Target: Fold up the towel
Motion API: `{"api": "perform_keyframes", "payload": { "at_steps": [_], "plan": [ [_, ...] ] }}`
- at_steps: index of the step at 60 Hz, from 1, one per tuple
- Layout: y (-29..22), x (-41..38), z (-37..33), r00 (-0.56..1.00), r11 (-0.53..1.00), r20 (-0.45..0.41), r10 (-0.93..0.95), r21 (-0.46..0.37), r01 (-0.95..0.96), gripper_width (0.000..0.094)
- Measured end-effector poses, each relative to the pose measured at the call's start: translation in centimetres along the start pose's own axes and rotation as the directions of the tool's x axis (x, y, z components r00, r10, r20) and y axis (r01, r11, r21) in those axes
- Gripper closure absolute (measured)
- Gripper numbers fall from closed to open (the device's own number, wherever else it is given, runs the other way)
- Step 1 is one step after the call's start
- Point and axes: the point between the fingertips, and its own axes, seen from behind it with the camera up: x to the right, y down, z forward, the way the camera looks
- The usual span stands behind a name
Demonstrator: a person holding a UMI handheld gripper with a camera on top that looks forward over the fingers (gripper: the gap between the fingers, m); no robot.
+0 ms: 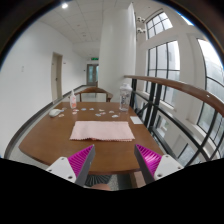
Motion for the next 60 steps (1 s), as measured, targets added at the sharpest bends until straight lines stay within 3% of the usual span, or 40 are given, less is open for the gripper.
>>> {"api": "perform_keyframes", "payload": {
  "at_steps": [18, 19, 26, 35, 40, 42, 44, 50, 51, 52, 60],
  "plan": [
    [-2.1, -10.4, 9.4, 0.988, 0.995, 0.142, -0.064, -0.068, 0.074, 0.0113],
    [-1.3, -10.7, 7.1, 0.986, 0.995, 0.151, -0.067, -0.066, 0.078, 0.0119],
    [-2.7, -15.9, 14.4, 0.975, 0.988, 0.197, -0.099, -0.096, 0.119, 0.019],
    [-0.9, -19.2, 19.4, 0.966, 0.972, 0.227, -0.124, -0.17, 0.165, 0.027],
    [0.3, -19.4, 21.4, 0.967, 0.958, 0.218, -0.129, -0.223, 0.178, 0.0379],
    [1.1, -19.5, 22.2, 0.966, 0.952, 0.229, -0.122, -0.248, 0.179, 0.0376],
    [0.8, -19.8, 22.4, 0.966, 0.958, 0.241, -0.098, -0.24, 0.157, 0.0545],
    [0.8, -20.3, 22.8, 0.966, 0.962, 0.258, -0.033, -0.252, 0.101, 0.0852],
    [0.7, -20.2, 22.9, 0.967, 0.964, 0.253, -0.025, -0.249, 0.09, 0.0832],
    [0.7, -20.1, 23.0, 0.968, 0.966, 0.249, -0.019, -0.247, 0.082, 0.0901],
    [0.5, -19.7, 22.9, 0.969, 0.965, 0.247, -0.007, -0.253, 0.071, 0.0935]
  ]
}}
